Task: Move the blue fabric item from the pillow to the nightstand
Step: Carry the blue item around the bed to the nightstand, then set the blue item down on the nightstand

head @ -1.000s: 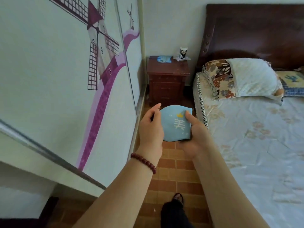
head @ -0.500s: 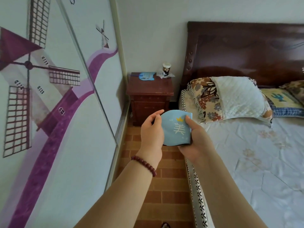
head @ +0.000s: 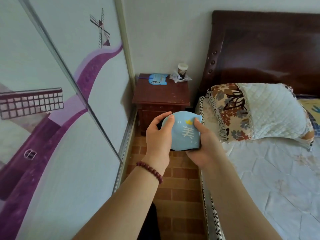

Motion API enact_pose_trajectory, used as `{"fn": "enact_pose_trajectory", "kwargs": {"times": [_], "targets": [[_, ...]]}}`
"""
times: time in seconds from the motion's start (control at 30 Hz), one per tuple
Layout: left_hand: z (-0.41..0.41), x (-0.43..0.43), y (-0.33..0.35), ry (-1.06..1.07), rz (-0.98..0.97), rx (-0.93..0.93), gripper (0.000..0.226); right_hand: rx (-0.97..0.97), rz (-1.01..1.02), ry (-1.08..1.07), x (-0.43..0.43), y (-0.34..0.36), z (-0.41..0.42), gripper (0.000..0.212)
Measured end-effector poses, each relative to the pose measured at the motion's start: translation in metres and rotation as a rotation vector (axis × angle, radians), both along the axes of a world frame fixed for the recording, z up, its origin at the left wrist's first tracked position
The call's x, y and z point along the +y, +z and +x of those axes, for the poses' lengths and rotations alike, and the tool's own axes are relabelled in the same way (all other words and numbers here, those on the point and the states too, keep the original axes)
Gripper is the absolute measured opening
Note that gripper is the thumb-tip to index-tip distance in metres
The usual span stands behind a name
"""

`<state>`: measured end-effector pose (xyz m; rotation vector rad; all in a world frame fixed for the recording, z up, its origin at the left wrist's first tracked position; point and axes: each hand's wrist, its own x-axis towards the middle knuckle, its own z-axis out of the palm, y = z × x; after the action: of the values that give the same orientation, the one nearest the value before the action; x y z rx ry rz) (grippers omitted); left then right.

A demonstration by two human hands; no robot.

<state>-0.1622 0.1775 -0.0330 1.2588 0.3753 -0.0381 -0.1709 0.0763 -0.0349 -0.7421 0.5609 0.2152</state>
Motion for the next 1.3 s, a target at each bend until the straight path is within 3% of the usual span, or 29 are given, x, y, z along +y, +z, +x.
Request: {"fn": "enact_pose_trajectory", "kwargs": {"times": [0.3, 0.8, 1.0, 1.3], "targets": [[0.175, 0.023, 0.008, 0.015, -0.003, -0.027, 0.012, -0.012, -0.013, -0.045, 0.031, 0.014, 0.169, 0.031], [0.359, 0.011, -0.007, 0.005, 0.002, -0.001, 0.015, 0.04, -0.046, -0.047, 0.018, 0.002, 0.347, 0.018], [0.459, -0.014, -0.004, 0.021, -0.029, 0.004, 0.017, 0.036, -0.082, 0.0, -0.009, 0.007, 0.453, 0.032], [0.558, -0.034, -0.012, 0.065, -0.031, 0.081, 0.022, 0.046, -0.058, 0.004, -0.034, 0.007, 0.56, 0.037]]}}
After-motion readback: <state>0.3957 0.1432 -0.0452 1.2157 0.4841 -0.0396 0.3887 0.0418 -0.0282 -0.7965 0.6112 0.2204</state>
